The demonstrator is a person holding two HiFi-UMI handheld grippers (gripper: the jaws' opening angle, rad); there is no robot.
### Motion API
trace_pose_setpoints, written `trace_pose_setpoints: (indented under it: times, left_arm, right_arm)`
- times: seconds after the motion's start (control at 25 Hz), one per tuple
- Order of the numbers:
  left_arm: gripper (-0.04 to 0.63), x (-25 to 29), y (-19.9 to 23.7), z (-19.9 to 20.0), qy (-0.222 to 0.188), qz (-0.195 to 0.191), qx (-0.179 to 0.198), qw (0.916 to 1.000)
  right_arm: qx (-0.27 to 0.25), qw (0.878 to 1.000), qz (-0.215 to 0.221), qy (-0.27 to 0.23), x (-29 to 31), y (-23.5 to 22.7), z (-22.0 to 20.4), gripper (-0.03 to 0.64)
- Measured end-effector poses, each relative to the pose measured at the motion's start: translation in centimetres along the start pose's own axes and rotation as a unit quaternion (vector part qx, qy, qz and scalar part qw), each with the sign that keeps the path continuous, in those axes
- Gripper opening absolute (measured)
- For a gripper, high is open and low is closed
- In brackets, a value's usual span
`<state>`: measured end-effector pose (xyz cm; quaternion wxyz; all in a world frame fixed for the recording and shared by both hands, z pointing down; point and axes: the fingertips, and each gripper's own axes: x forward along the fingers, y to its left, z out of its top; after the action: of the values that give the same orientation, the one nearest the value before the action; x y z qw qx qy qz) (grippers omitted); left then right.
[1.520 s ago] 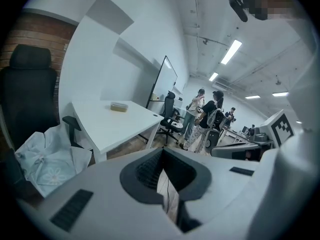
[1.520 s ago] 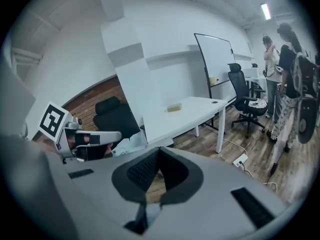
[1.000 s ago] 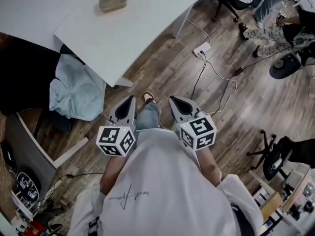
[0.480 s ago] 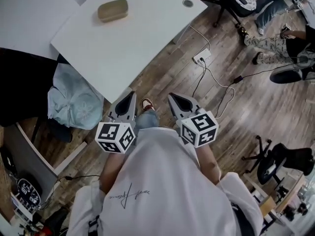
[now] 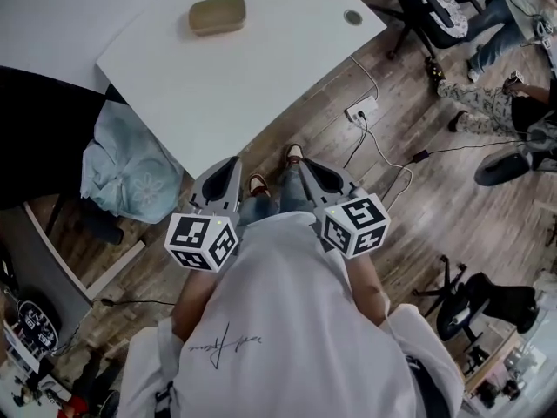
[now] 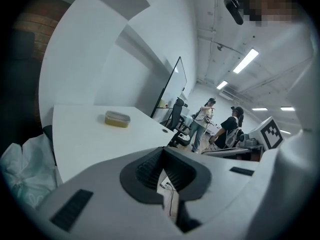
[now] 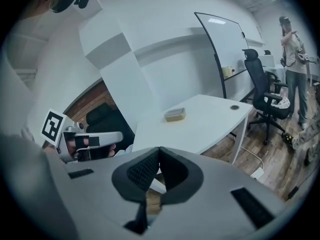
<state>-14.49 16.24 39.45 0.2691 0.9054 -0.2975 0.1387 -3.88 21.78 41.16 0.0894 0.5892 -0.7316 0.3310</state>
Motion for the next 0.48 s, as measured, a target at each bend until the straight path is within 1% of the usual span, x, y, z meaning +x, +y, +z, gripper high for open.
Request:
trace_pose_setpoints:
  times: [0.16,0.36,0.48]
  left_arm:
    - [0.005,0.9,0.8,1.1,-0.009,0.016,-0.01,0.9998]
    - [0.005,3.0,2.1,2.9,-0.022,0.046,-0.016,0.9986]
    - [0.005,4.2,3.2,4.4,-0.033,0.063,-0.019,0.9973]
  right_arm:
    - [-0.025,0.999,0.02,0.006,2.0,-0.3,1.9,0.009]
    - [-0.052,0.997,0.061,0.014,4.9,-1.3,4.6,0.009]
    - [-0.067,0.993,0.092,0.019,7.1,-1.5,6.3,0.009]
